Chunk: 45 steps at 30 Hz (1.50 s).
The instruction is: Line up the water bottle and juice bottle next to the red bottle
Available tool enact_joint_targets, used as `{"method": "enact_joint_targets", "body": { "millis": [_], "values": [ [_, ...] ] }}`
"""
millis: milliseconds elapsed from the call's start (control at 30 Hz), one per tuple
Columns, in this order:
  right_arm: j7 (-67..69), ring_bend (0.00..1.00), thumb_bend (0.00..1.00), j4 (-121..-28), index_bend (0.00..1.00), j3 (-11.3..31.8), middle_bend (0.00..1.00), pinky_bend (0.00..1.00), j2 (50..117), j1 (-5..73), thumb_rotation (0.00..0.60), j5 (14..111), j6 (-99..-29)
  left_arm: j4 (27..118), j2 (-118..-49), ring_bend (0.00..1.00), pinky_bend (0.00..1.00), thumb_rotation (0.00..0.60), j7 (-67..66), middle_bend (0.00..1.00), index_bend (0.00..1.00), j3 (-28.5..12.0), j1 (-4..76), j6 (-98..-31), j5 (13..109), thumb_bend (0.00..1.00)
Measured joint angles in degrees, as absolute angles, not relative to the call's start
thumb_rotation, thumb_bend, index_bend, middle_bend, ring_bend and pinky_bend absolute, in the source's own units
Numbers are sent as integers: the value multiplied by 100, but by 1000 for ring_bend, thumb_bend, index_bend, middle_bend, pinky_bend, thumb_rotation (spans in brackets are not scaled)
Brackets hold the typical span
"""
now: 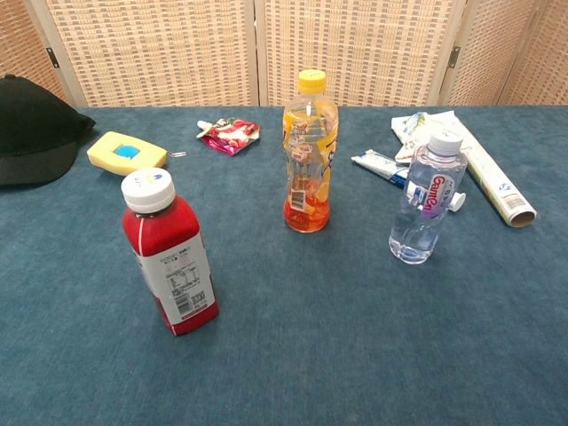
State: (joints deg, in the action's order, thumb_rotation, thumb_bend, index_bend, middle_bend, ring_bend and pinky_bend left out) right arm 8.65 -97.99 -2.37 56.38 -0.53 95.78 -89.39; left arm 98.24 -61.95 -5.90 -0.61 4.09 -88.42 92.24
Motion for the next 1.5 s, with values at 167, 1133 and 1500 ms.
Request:
{"method": "enact_joint_targets", "body": {
  "millis": [167, 1133, 1500],
  "values": [
    [903, 51, 257, -9813, 139, -254, 104, 88, 5639, -44, 600, 9580, -8902, 9821, -6196, 21, 11, 600, -590, 39, 49, -66, 433, -8808, 9222, 185],
    [3033, 51, 165, -9933, 139, -32, 144, 88, 5764, 1131, 600, 9228, -7192, 9867, -6159, 21, 12, 600, -593, 39, 49, -36, 404, -8892, 9306, 186],
    [4219, 51, 165, -9492, 139, 250, 144, 88, 6429, 2057, 600, 8849, -6060, 9880, -6141, 21, 12, 600, -608, 39, 49, -28, 377, -8908, 9286, 185]
  ]
}}
